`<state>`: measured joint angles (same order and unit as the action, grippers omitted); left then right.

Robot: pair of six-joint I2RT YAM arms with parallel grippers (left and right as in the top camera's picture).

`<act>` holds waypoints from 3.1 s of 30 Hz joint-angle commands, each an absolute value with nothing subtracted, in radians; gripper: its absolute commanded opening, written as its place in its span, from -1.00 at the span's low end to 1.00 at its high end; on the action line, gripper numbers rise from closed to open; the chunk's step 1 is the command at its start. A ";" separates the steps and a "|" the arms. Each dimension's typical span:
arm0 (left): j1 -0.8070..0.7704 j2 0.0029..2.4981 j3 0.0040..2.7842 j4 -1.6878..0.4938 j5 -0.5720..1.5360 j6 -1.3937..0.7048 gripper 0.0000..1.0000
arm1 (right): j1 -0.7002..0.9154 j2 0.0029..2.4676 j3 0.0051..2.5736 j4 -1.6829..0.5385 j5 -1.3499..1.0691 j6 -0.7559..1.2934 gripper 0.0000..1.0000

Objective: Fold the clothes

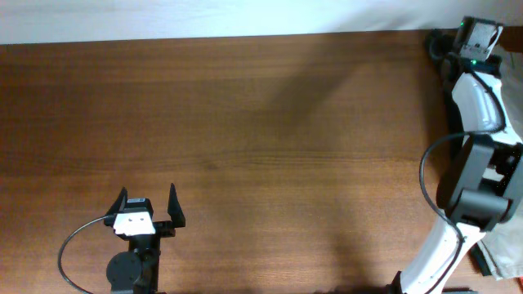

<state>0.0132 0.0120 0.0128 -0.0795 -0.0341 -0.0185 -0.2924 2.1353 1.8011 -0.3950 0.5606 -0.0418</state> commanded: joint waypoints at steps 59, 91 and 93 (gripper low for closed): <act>0.011 0.007 0.009 -0.081 -0.038 -0.003 0.98 | 0.699 1.930 1.756 -0.820 0.043 0.546 0.89; 0.011 0.007 0.009 -0.081 -0.038 -0.003 0.98 | 0.045 1.923 1.229 -1.002 0.033 0.449 0.21; 0.011 0.007 0.009 -0.081 -0.038 -0.003 0.98 | 0.046 1.924 1.228 -0.968 0.033 0.449 -0.02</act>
<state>0.0132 0.0120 0.0128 -0.0795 -0.0341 -0.0185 0.0452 1.9434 1.2358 -0.9966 0.0307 0.4484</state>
